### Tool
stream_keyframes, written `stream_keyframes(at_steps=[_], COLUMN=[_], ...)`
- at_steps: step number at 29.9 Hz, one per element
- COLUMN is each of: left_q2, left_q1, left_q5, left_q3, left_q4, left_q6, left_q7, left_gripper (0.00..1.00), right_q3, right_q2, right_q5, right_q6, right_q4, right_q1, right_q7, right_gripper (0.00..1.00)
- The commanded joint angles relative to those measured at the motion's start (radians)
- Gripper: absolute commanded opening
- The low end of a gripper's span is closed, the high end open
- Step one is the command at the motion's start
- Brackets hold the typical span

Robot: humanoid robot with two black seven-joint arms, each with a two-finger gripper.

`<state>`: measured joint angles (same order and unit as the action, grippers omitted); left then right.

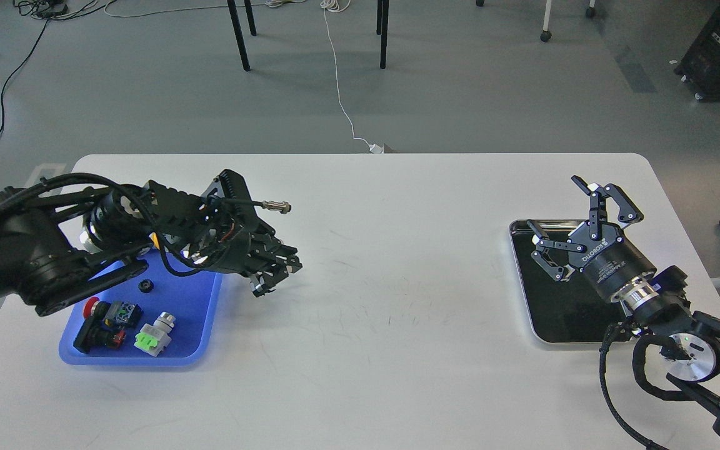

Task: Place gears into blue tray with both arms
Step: 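Lift the black part and carry it over the blue tray, then lower the black part into the blue tray and open the left gripper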

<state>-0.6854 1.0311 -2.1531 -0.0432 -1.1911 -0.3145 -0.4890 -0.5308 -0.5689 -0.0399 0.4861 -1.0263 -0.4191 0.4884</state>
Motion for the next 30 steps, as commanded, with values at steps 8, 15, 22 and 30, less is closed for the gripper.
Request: stream_keyframes(at_steps=[8, 15, 22, 30], left_q2=[-0.155, -0.140, -0.137, -0.137], left_q1=[-0.085, -0.108, -0.111, -0.109], left_q5=[0.035, 0.045, 0.039, 0.126], left_q3=[0.000, -0.003, -0.003, -0.101], left_q4=[0.047, 0.106, 0.137, 0.098], left_q6=[0.005, 0.003, 0.005, 0.006], left_q7=[0.000, 0.000, 0.000, 0.000], left_gripper=[0.28, 0.29, 0.30, 0.87], right_q3=[0.003, 0.003, 0.000, -0.005], right_q2=[0.000, -0.003, -0.005, -0.005], right_q5=[0.003, 0.003, 0.003, 0.003], right_q6=[-0.006, -0.006, -0.006, -0.006], right_q4=[-0.001, -0.003, -0.006, -0.009], right_q1=[0.000, 0.000, 0.006, 0.006], right_q7=[0.000, 0.000, 0.000, 0.000], right_gripper=[0.98, 0.98, 0.98, 0.98])
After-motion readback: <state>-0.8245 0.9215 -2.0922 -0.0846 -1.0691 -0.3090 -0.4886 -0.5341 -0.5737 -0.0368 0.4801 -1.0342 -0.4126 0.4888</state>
